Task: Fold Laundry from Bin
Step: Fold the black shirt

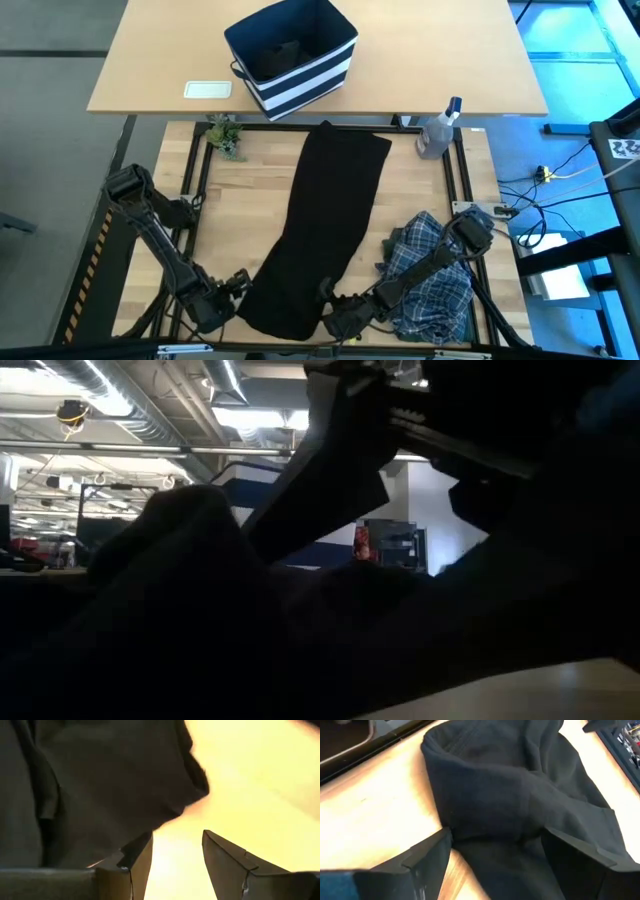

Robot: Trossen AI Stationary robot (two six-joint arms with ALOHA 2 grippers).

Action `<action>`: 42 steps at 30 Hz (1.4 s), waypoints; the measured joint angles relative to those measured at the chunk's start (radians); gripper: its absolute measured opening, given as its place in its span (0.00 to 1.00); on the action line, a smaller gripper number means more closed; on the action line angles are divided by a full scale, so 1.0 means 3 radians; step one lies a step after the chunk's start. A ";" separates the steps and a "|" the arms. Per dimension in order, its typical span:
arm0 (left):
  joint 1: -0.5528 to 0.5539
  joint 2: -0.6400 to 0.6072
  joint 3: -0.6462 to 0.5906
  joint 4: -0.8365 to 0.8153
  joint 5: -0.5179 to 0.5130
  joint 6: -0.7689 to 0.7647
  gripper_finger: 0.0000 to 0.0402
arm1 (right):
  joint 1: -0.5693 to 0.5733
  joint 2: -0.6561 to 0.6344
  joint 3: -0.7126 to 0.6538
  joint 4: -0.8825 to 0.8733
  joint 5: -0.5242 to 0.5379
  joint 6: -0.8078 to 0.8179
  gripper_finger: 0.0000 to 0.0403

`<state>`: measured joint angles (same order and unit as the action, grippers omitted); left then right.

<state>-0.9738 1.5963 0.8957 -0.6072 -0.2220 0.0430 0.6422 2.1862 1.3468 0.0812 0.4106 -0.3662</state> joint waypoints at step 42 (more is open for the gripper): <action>-0.0013 0.0200 -0.0386 0.1227 -0.0303 0.1175 0.42 | -0.0098 0.0053 0.0086 -0.0106 0.0343 0.0369 0.78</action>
<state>-0.9777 1.6563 0.7799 -0.2391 -0.3128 0.3954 0.6128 2.2021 1.3727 0.0494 0.5135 -0.2554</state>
